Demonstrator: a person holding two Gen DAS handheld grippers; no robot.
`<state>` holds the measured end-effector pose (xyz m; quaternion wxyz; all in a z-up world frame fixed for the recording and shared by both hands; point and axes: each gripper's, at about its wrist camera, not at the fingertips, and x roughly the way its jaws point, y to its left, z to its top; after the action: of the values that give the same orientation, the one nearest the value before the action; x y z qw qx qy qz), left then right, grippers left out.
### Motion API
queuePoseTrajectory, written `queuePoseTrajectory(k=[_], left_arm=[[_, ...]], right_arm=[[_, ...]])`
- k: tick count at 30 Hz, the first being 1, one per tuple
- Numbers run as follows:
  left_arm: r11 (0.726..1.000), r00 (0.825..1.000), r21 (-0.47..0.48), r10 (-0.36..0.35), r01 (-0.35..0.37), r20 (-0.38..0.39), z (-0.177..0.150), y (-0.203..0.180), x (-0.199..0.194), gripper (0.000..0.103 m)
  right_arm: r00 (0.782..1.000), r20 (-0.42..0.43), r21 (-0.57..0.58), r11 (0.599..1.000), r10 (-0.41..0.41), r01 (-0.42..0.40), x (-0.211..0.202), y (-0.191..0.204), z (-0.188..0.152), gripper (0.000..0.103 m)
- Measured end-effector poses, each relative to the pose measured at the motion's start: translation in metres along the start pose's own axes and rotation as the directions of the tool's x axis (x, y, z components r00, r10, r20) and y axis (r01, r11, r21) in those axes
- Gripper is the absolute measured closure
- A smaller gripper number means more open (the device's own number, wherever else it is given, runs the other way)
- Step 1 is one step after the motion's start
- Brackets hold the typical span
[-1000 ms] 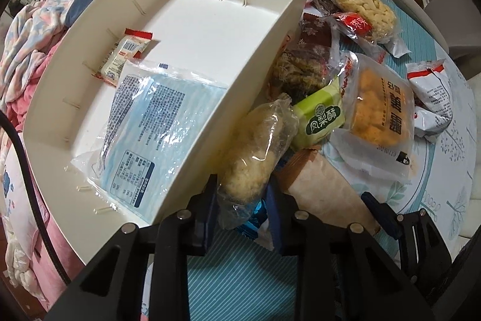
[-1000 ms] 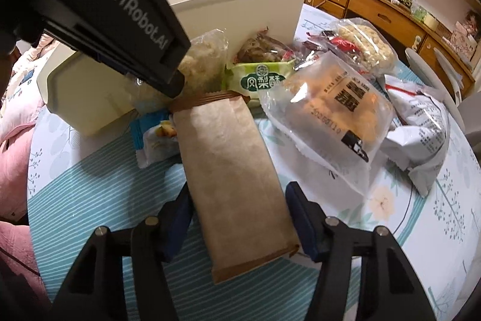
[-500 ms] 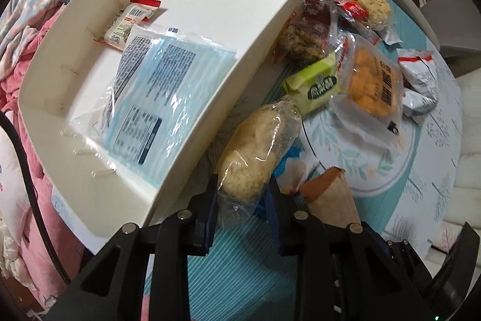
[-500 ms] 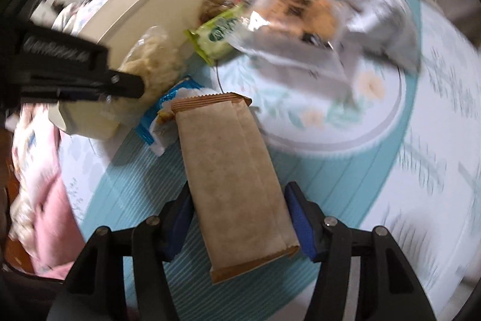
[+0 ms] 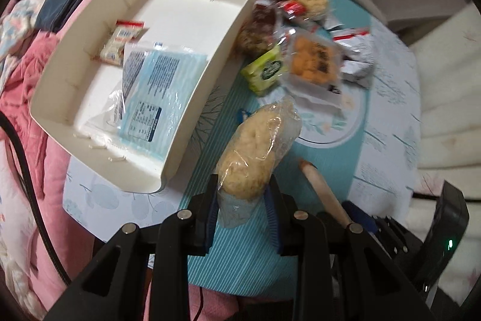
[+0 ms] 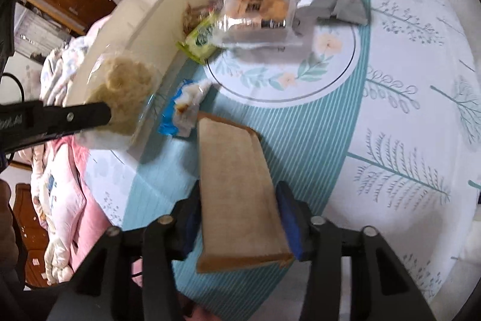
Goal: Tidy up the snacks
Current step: 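Lift both held snacks and lower them into the white tray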
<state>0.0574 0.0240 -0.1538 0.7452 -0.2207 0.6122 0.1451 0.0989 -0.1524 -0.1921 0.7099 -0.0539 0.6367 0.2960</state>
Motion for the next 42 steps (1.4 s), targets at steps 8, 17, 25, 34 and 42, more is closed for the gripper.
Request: queuePoseTrajectory(k=[8,17,25,34,42], left_arm=[[0.993,0.995,0.115,-0.048,0.038,0.086,-0.003,-0.004,-0.058,0.076],[0.965,0.988,0.239,-0.129,0.107,0.082,0.001,0.012,-0.099,0.076],[0.937,0.983,0.327,-0.157,0.12,0.09,0.023,0.045,-0.122,0.076],[0.918,0.977,0.369,-0.193,0.145,0.096,0.062,0.099,-0.127,0.076],[0.887,0.972,0.428,-0.223,0.173,0.069,0.095,0.137,-0.112,0.076]], right_arm=[[0.995,0.103,0.024,1.0,0.006,-0.008,-0.031,0.016,0.004,0.057],[0.982,0.188,0.064,0.998,-0.003,-0.009,-0.065,0.044,0.018,0.057],[0.977,0.214,0.112,0.993,0.0,-0.025,-0.073,0.085,0.034,0.057],[0.964,0.262,0.17,0.982,0.041,-0.088,-0.064,0.141,0.057,0.057],[0.959,0.28,0.233,0.966,0.043,-0.111,-0.037,0.183,0.072,0.057]])
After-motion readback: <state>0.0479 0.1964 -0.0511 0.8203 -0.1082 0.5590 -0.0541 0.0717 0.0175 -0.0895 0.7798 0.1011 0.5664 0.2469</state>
